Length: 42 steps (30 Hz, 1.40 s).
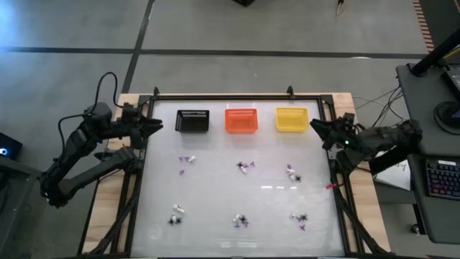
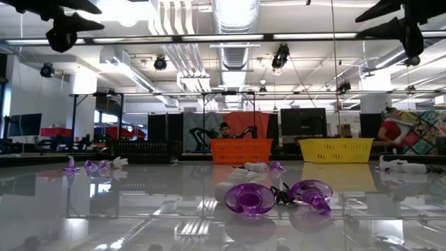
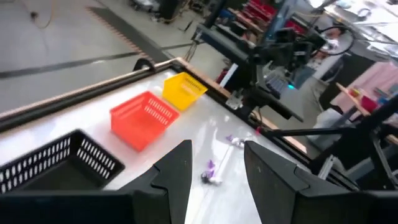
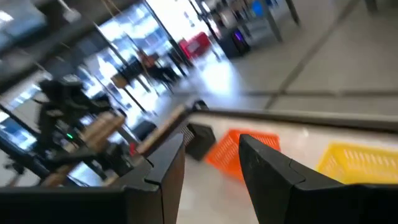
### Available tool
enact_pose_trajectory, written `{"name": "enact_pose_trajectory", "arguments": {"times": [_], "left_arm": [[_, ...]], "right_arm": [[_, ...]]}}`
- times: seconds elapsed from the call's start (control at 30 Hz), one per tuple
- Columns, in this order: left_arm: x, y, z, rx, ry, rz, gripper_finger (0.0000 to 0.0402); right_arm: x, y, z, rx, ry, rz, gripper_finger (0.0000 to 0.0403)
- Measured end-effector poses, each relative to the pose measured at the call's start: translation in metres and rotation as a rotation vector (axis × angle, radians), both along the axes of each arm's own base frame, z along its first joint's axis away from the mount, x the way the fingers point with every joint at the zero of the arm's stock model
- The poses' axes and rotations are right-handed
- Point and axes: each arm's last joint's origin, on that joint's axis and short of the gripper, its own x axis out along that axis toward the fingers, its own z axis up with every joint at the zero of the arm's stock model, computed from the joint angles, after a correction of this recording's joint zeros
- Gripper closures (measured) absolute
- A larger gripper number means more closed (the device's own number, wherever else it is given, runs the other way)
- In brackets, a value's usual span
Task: Sort Halloween decoration
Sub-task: Put the witch hat toy into the yellow bin
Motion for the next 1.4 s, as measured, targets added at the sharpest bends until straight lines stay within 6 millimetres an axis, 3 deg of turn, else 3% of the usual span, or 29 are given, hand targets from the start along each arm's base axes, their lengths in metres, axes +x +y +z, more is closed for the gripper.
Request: {"name": "enact_pose_trajectory", "arguments": {"times": [0.17,0.27,0.5,0.8,1.17,1.4], "left_arm": [[-0.006,-0.006,0.006,0.077,0.024,-0.021,0.0272],[-0.010,-0.009,0.008,0.110,0.044,-0.031,0.0272],[-0.018,-0.016,0.011,0.159,0.070,-0.046,0.0272],[-0.026,-0.023,0.010,0.225,0.082,-0.059,0.0272],[-0.035,-0.031,0.006,0.221,0.081,-0.059,0.0272],[-0.040,-0.036,0.003,0.223,0.079,-0.058,0.0272]], "right_arm": [[0.023,0.009,0.018,0.075,0.110,0.001,0.0261],[0.053,0.021,0.016,0.102,0.262,-0.019,0.0261],[0.078,0.032,0.019,0.242,0.477,-0.050,0.0260],[0.095,0.046,-0.004,0.565,0.731,-0.114,0.0266],[0.114,0.056,-0.028,0.664,0.837,-0.198,0.0266],[0.127,0.059,-0.046,0.641,0.917,-0.241,0.0266]]}}
